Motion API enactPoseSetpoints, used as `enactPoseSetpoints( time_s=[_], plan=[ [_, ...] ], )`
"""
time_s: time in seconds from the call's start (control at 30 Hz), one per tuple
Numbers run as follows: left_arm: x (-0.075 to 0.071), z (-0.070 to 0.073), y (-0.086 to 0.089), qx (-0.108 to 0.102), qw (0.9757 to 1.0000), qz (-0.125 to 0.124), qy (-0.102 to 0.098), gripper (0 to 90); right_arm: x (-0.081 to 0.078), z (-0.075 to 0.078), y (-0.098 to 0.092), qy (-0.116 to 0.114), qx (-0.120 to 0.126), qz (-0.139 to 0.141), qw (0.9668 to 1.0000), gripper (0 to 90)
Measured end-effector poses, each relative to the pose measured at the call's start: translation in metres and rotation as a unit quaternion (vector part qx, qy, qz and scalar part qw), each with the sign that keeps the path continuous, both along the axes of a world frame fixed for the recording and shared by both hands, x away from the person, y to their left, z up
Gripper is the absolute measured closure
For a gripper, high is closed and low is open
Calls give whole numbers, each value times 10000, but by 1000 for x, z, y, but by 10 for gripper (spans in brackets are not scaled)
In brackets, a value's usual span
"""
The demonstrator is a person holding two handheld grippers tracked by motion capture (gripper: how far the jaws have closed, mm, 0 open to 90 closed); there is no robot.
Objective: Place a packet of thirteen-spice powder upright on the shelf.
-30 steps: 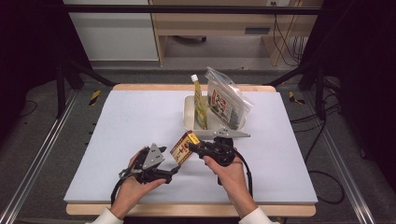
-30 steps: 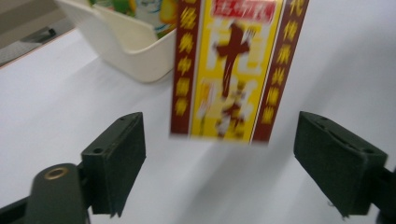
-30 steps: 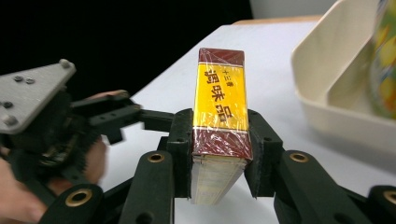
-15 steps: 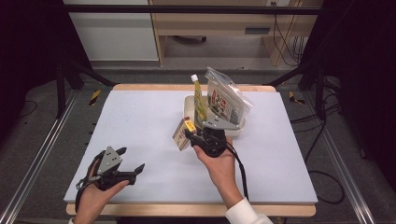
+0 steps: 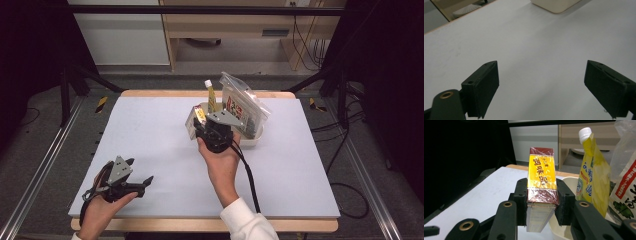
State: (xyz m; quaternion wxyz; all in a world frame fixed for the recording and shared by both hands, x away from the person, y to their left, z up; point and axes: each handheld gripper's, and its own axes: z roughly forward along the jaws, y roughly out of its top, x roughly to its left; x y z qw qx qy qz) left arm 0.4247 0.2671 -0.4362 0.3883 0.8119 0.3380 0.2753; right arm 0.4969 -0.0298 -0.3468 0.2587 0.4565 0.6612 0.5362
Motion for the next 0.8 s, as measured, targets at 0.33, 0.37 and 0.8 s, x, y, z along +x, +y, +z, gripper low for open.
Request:
enactPoseSetpoints(
  time_s=[0.33, 0.37, 0.8],
  plan=[
    [1, -1, 2, 71, 10000, -7, 52, 126, 13, -3, 0, -296, -228, -460, 9982, 679],
    [1, -1, 2, 71, 10000, -7, 52, 126, 13, -3, 0, -296, -228, -460, 9982, 679],
    [1, -1, -1, 90, 9999, -74, 45, 129, 25, -12, 5, -233, -284, -868, 9955, 678]
  ],
)
